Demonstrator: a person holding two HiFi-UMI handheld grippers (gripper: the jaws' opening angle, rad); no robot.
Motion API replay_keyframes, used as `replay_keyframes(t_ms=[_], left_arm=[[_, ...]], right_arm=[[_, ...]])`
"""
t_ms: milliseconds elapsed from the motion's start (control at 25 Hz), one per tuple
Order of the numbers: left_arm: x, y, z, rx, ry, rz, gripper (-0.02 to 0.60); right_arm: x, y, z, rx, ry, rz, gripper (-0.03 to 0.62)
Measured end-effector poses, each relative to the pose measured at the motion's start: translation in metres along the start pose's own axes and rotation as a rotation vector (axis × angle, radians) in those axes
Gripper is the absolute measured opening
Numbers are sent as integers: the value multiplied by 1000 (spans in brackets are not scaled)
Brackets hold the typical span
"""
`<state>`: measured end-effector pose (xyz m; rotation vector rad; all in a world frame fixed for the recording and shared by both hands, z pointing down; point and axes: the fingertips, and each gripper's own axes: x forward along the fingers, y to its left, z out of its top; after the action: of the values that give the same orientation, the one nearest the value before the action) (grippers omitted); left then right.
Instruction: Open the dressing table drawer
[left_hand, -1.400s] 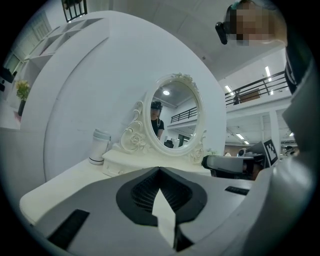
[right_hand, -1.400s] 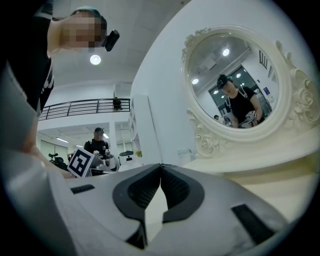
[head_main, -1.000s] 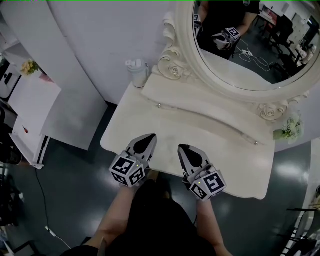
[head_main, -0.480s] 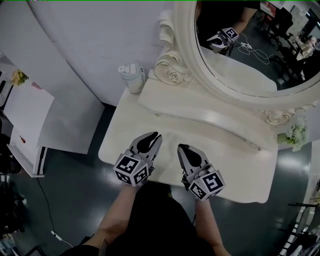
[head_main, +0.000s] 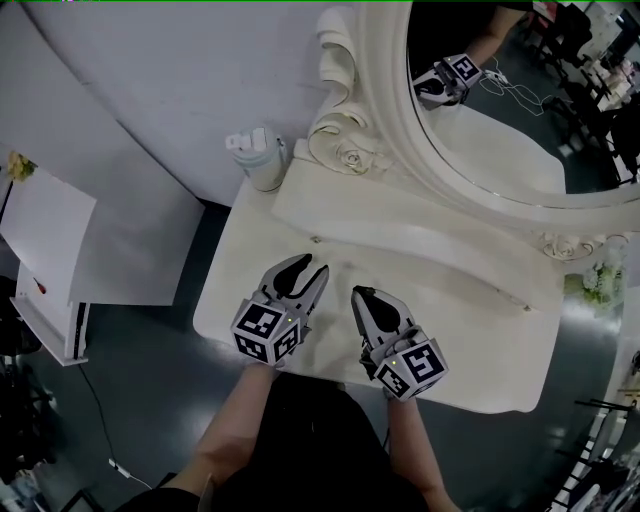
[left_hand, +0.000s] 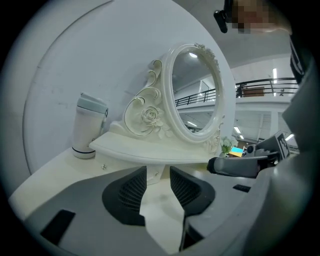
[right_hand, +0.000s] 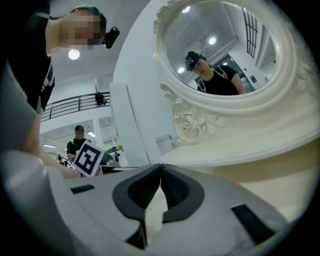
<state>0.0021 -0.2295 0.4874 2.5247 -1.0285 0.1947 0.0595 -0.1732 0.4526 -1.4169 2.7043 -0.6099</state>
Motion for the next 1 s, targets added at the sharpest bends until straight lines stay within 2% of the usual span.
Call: replay_keyframes(t_ms=[160,320,480,640,840,1000], left_arm=[[12,17,-8,-13,42,46,149],[23,34,-17,-28,89,99,204],[34,47,-24,-26,141,145,204],[45,53,-31,-14,195,158,204],[56,59,-33,-13,222,182,204],[60,64,-33,-3,231,202,158]], right_arm=[[9,-10,-7,5,17,-11,6],[15,-18,-11,20,24,-17,6],[19,-28,-14,34,29,-27,6],[21,-34,-17,42,34,-32,6],[20,-40,-22,54,44,-41,6],[20,-44,-26,63,50,-46,6]])
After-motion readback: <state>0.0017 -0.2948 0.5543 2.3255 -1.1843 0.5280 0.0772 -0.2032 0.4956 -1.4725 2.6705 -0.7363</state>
